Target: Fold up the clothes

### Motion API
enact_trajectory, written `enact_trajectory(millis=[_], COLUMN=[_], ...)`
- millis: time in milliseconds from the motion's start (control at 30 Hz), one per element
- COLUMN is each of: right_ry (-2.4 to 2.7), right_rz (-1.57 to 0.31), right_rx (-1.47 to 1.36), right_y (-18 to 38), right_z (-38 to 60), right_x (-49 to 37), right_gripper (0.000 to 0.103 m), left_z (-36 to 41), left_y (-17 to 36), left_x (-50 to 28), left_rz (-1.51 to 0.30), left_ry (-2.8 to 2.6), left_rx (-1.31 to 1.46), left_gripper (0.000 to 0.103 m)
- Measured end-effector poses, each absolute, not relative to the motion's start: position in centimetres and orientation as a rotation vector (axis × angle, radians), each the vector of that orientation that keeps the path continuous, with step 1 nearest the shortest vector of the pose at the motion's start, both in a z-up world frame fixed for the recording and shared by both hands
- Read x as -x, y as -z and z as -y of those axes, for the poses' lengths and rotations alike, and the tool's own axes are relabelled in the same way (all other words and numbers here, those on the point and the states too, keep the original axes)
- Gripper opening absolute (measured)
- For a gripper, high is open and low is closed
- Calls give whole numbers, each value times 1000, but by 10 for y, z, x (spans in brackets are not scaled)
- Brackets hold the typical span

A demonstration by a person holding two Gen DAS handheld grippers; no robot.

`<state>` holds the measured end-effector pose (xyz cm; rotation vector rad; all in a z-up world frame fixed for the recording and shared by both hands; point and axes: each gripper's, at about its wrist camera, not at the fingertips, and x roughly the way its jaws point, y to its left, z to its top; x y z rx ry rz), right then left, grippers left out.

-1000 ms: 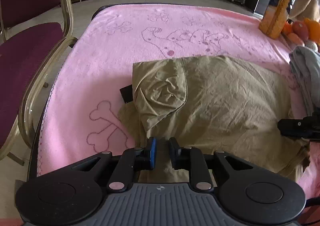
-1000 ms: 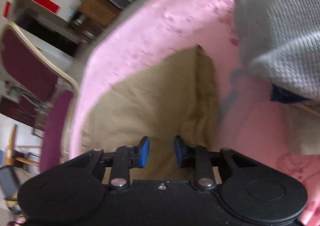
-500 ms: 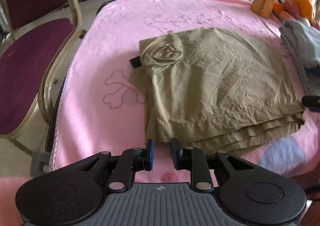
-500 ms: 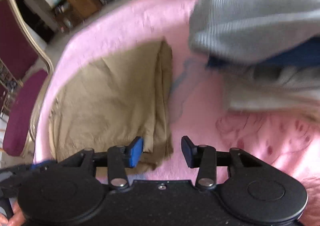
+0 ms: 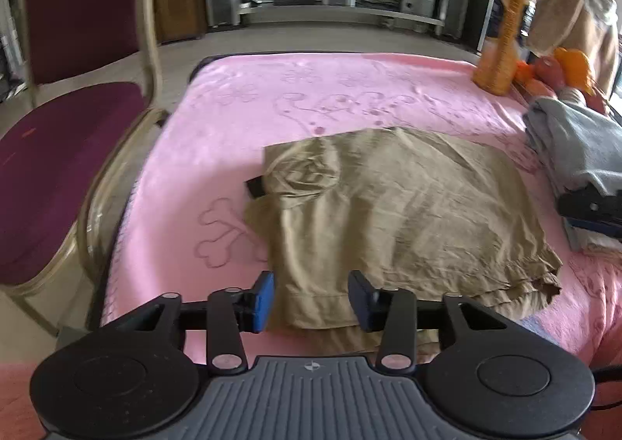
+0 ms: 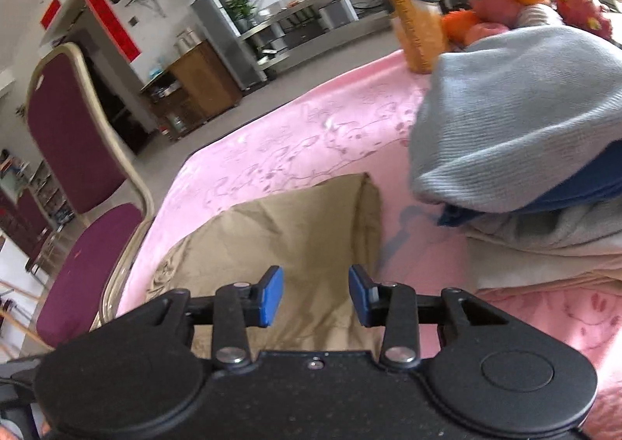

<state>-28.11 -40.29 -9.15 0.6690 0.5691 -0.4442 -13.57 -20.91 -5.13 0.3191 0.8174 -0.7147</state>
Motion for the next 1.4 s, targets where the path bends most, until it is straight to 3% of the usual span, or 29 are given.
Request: enact_trajectory(millis=[167, 433, 500, 633, 733, 833, 1133, 1400], right_ry=[425, 403, 430, 440, 446, 451, 318, 364], right_rz=[-615, -689, -808, -807, -792, -776, -507, -492], right_rx=[-573, -494, -442, -508, -566, -624, -774, -854], right_y=[94, 103, 116, 106, 96, 86, 1, 42], right_z=[384, 376, 373, 377, 379, 382, 395, 432], right_x=[269, 260, 251, 263, 273, 283, 287, 227], right_gripper=[29, 28, 28, 28, 28, 28, 28, 32], left_z=[226, 223, 220, 221, 220, 213, 201, 251], left_y=[76, 88, 90, 89, 84, 64, -29, 4], left_x=[132, 123, 120, 120, 126, 133, 121, 81], left_rz=[-895, -958, -976, -985, -966, -887, -656, -761], left_ry=[725, 687, 679, 676, 671, 691, 777, 721], left_rx=[-404, -403, -389, -389, -412, -396, -180, -252], left_gripper=[47, 60, 61, 62, 60, 48, 48, 47])
